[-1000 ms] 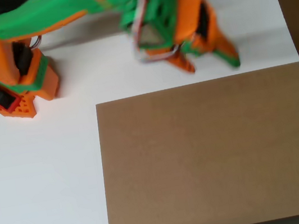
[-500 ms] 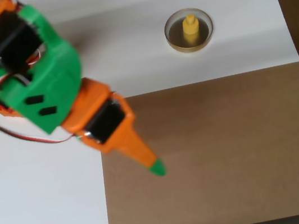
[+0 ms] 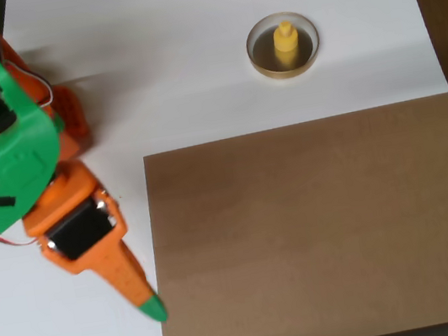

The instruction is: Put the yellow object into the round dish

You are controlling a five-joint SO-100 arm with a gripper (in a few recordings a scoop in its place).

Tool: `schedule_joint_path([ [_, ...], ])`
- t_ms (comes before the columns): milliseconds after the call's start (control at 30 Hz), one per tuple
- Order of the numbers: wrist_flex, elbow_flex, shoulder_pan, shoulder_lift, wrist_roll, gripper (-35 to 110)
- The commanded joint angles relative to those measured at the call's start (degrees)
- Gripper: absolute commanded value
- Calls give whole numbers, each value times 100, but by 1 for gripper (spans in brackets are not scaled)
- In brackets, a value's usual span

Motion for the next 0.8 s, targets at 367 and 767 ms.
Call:
schedule_joint_path([
  [367, -888, 1731, 167, 1371, -158, 23],
  [767, -949, 2136, 334, 1723, -114, 24],
])
